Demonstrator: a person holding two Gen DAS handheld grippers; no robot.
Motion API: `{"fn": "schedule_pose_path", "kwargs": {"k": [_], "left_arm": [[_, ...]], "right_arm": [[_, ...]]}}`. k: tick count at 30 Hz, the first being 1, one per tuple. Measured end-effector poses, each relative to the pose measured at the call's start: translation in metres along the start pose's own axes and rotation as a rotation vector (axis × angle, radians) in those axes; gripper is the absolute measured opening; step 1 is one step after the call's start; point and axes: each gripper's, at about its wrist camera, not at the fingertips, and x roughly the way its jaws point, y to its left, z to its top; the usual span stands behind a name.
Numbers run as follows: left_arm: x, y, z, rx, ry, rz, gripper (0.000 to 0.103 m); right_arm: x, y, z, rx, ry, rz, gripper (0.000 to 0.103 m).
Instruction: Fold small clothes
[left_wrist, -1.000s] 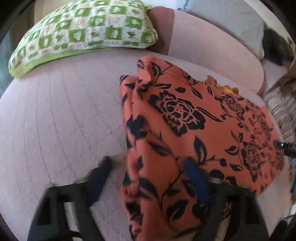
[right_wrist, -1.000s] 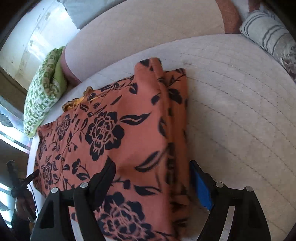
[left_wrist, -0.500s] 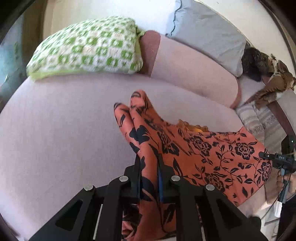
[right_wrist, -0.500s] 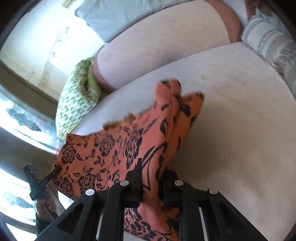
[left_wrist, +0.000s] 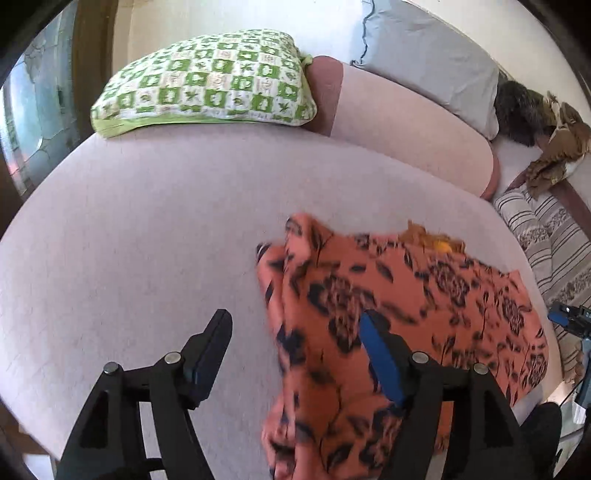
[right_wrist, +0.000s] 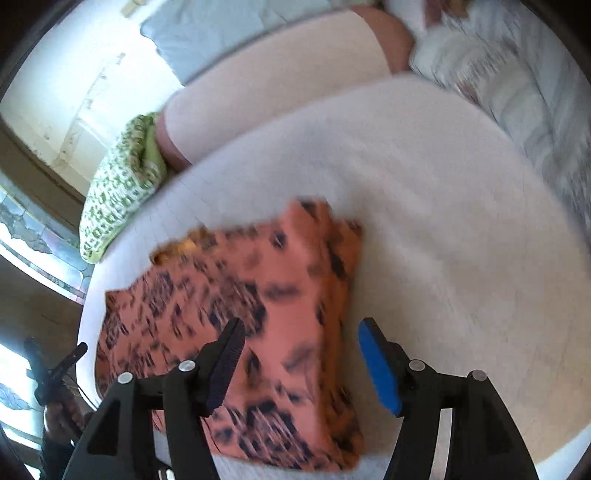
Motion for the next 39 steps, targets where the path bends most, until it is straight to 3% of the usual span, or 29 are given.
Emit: {"fn": "schedule_pose_path", "kwargs": {"k": [5,9,12,13,15,16,17,18,19,21,22,25,27,28,29,31,33,35,39], "left_arm": [[0.03,-0.002,0.016,0.006,0.016,-0.025,0.072],[0.051,0.002,0.029,-0.029,0.032,-0.04,0.071],[0.06,-0.004,0.033,-0.016,0.049,-0.051,0.065],[0.061,-0.004,0.033,-0.018,0.048,-0.052,0.061],[0.071,-0.004,0.033,-0.027,0.08,-0.032,0.043],[0.078,-0.003,0.034,-0.034,0.106,-0.026,0.019],[0.083,-0.002,0.033,-0.039,0.13,-0.011,0.009],[0.088,0.0,0.034,-0.049,0.143,-0.002,0.009],[0.091,0.002,0.034,-0.063,0.153,-0.009,0.007],[0.084,0.004,0.037,-0.094,0.134,0.002,0.005],[0.077,0.002,0.038,-0.085,0.111,0.007,0.005],[0.05,-0.006,0.035,-0.022,0.033,0.04,0.005],[0.069,0.002,0.032,-0.035,0.089,0.051,0.005],[0.083,0.006,0.03,-0.042,0.132,0.045,0.006],[0.092,0.01,0.027,-0.053,0.137,0.038,0.007],[0.087,0.006,0.026,-0.027,0.102,0.037,0.007],[0.084,0.001,0.025,0.004,0.086,0.045,0.009],[0.088,0.001,0.024,0.009,0.096,0.042,0.01],[0.09,0.001,0.022,-0.001,0.093,0.039,0.01]], "right_arm": [[0.06,0.002,0.034,-0.032,0.043,-0.066,0.067],[0.079,-0.005,0.042,-0.025,0.081,-0.082,0.067],[0.083,-0.009,0.042,-0.032,0.086,-0.088,0.063],[0.084,-0.008,0.043,-0.03,0.087,-0.088,0.063],[0.085,-0.006,0.043,-0.039,0.083,-0.09,0.063],[0.086,-0.006,0.044,-0.048,0.085,-0.089,0.063],[0.087,-0.004,0.045,-0.049,0.087,-0.09,0.062],[0.091,-0.004,0.045,-0.05,0.099,-0.087,0.057],[0.094,-0.003,0.044,-0.051,0.112,-0.086,0.039],[0.095,-0.002,0.043,-0.045,0.125,-0.084,0.027],[0.087,0.001,0.044,-0.051,0.1,-0.09,0.017],[0.063,0.007,0.048,-0.05,0.021,-0.082,0.012],[0.066,0.001,0.046,-0.047,0.023,-0.128,0.012],[0.079,-0.009,0.044,-0.038,0.068,-0.168,0.012],[0.089,-0.018,0.041,-0.008,0.107,-0.17,0.013],[0.083,-0.031,0.037,0.087,0.064,-0.103,0.014],[0.073,-0.032,0.037,0.11,0.025,-0.06,0.025],[0.07,-0.029,0.039,0.088,0.019,-0.038,0.072],[0.071,-0.021,0.048,0.046,-0.005,-0.043,0.072]]}}
